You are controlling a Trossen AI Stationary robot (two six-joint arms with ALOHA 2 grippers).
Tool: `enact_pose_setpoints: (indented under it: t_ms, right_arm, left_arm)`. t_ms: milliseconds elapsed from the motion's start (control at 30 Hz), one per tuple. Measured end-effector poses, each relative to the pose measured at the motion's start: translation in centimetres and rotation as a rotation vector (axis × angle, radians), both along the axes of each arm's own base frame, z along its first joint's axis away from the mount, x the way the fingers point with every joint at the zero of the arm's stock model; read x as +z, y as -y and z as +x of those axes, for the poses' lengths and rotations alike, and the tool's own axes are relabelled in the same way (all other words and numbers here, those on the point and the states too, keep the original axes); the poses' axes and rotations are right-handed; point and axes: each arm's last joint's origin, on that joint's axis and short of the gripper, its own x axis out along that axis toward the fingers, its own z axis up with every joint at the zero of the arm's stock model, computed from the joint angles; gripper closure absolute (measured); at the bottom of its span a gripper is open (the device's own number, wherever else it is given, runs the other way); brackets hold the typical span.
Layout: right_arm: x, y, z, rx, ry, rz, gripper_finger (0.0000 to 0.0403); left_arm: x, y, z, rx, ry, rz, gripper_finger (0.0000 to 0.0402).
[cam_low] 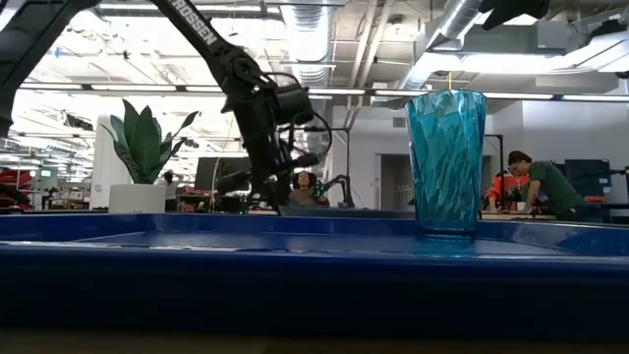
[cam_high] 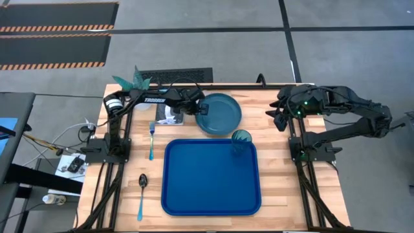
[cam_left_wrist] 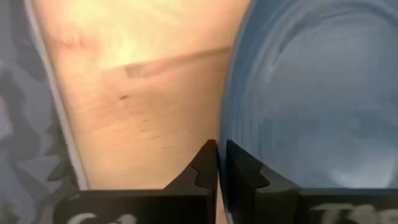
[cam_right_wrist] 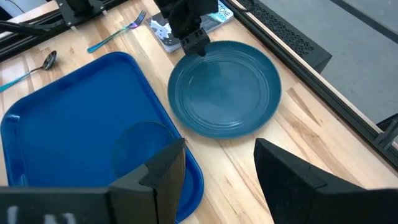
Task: Pick and place plate/cup/fork/spoon on tray
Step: Put the blue plate on the blue tray to the bottom of the blue cup
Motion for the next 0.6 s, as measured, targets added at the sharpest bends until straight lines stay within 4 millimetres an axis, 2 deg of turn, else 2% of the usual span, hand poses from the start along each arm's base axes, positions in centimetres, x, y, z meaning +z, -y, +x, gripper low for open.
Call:
enact_pose_setpoints:
  t_ms: [267, 600]
  right_arm:
    - [0.0, 0.0, 0.0, 0.001, 0.0, -0.001, 0.0189]
    - [0.0, 0.0, 0.0, 0.002, -0.001, -0.002, 0.0189]
  left_arm:
    - [3.6, -0.2, -1.0, 0.038, 0.045, 0.106, 0.0401]
    - [8.0, 0.4, -2.3, 0.075, 0.12, 0.213, 0.0401]
